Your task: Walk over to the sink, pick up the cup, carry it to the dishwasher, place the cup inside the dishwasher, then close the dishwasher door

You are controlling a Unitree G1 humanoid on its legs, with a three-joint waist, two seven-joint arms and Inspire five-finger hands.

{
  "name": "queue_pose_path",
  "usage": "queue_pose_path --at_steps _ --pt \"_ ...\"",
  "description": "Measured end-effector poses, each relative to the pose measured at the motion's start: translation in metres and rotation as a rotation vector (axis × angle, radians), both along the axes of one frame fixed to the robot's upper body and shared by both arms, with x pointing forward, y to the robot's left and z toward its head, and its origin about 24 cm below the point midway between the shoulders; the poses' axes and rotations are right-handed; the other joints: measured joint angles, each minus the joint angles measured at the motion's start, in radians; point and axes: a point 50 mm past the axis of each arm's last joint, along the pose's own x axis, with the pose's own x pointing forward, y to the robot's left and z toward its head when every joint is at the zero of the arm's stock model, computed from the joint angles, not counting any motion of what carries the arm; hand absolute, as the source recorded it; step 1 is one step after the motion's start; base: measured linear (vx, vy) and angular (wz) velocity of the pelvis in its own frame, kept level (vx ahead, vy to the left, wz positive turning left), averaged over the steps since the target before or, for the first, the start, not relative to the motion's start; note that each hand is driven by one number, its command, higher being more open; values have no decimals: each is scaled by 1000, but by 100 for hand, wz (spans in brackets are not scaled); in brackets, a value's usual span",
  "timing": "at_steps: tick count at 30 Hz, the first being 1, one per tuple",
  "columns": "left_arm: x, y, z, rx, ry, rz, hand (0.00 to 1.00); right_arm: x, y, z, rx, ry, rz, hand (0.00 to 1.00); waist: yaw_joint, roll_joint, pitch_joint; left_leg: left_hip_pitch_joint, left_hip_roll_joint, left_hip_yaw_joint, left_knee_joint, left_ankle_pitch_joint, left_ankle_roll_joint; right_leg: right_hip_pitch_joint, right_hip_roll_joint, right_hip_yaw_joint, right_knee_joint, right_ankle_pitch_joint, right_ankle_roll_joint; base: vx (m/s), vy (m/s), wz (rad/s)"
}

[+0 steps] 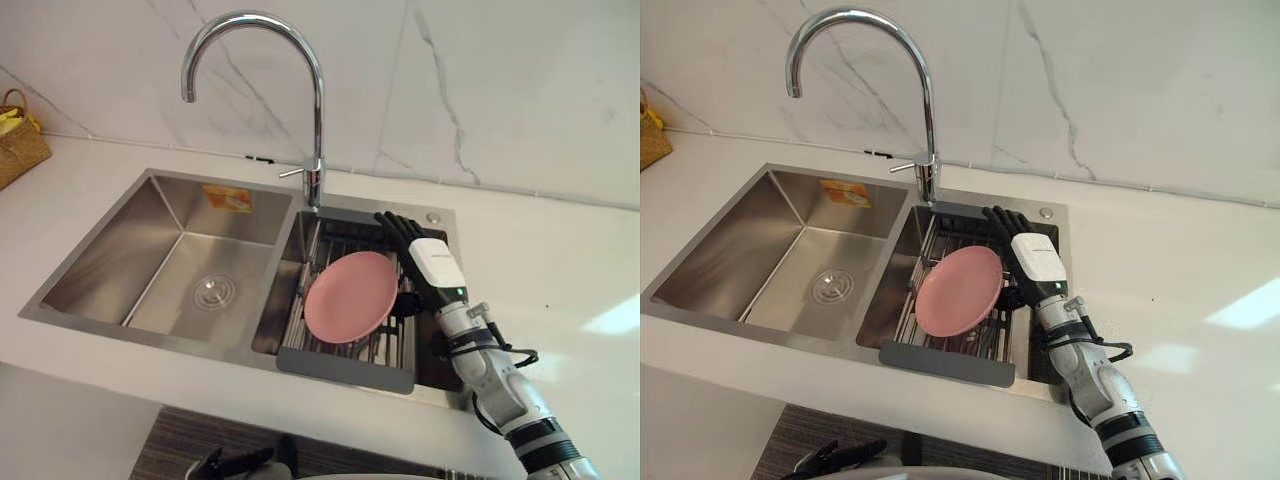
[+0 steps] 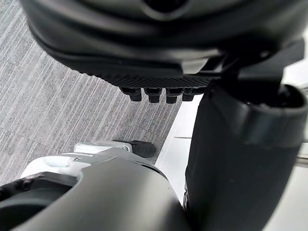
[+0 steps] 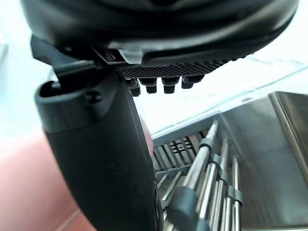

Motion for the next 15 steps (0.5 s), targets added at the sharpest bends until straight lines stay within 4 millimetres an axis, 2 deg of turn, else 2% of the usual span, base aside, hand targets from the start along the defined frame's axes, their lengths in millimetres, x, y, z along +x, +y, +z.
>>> queue_pose_path --at_steps 10,14,15 --pt "-3 0 -1 -2 2 1 100 -22 2 8 -71 -1 161 100 -23 11 -5 -16 0 24 0 -3 -2 -8 2 17 -34 0 0 -4 -17 -7" --pt "-3 0 -1 -2 4 1 100 -24 5 9 -81 1 198 100 -25 11 -8 -17 0 30 0 -3 -1 -11 2 22 -36 0 0 0 -18 -3" --pt "-4 0 -1 -2 5 1 100 -24 5 9 -86 8 205 0 -25 11 -10 -19 0 32 0 -2 -3 -14 1 23 -36 0 0 8 -22 -4"
